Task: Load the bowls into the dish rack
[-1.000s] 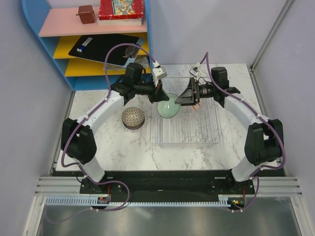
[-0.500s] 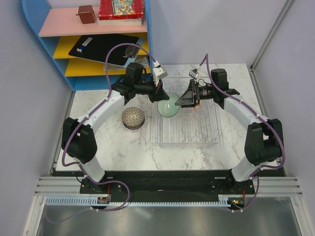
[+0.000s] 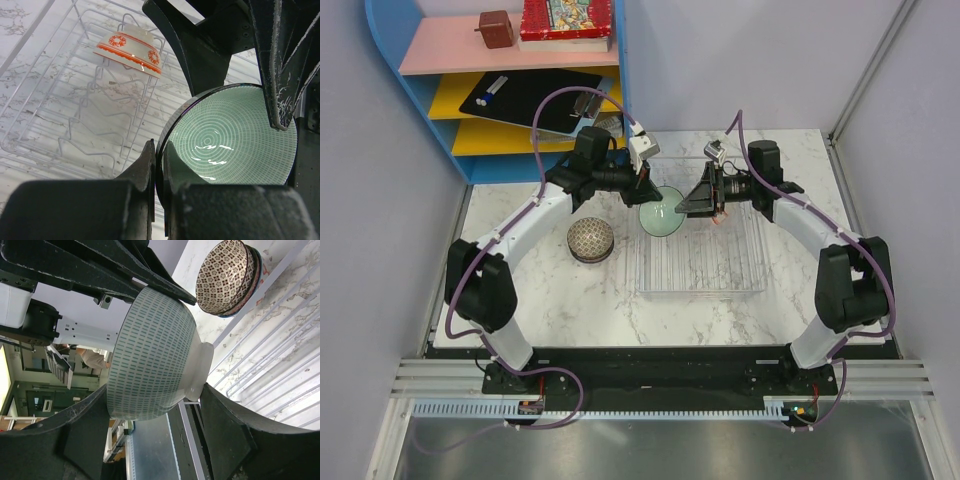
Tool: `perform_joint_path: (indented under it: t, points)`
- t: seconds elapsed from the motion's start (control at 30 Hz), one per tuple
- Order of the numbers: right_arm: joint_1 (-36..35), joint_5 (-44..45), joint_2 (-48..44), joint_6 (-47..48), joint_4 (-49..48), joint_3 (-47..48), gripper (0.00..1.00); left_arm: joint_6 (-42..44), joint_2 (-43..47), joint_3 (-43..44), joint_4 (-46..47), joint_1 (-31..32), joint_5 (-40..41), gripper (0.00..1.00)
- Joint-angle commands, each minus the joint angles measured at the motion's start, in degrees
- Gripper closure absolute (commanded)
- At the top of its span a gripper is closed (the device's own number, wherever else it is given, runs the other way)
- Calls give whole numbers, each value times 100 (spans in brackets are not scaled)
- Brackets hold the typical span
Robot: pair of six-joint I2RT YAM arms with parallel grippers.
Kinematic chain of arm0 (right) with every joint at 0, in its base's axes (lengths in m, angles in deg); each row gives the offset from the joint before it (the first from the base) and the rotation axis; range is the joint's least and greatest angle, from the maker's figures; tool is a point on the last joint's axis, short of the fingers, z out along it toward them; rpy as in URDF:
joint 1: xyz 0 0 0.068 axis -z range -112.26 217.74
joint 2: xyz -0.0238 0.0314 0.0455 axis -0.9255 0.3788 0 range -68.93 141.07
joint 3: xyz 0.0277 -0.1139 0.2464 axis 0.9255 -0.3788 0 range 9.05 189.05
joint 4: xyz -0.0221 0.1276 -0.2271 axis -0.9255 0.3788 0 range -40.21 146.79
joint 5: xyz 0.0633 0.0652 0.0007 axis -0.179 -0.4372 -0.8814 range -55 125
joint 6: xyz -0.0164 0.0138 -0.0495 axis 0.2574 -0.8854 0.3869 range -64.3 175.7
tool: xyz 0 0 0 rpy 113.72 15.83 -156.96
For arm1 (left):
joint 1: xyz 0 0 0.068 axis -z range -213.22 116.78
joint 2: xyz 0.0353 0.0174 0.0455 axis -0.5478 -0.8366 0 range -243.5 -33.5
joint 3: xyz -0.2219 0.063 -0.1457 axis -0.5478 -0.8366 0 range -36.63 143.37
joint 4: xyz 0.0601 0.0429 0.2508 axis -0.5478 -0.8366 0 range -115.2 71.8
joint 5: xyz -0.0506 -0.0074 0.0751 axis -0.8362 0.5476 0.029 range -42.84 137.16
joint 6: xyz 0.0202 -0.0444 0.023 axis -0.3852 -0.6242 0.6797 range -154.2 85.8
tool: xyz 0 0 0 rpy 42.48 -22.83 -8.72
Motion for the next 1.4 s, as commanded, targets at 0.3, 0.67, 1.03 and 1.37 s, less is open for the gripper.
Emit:
perform_joint_path:
  t: [0.3, 0.67, 1.03, 1.37]
  points:
    - [-146, -125, -238, -558, -1078, -195, 100, -179, 48, 233, 325, 136, 50, 85]
    - [29, 252, -370, -497, -1087, -362, 100, -117, 223, 49, 308, 128, 190, 43]
    - [205, 911, -520, 100, -228, -152, 100, -512, 1014, -522, 554, -434, 788, 0]
    - [179, 3956, -494, 1524, 1760, 1174, 100, -988, 2148, -1734, 273, -3095, 237, 0]
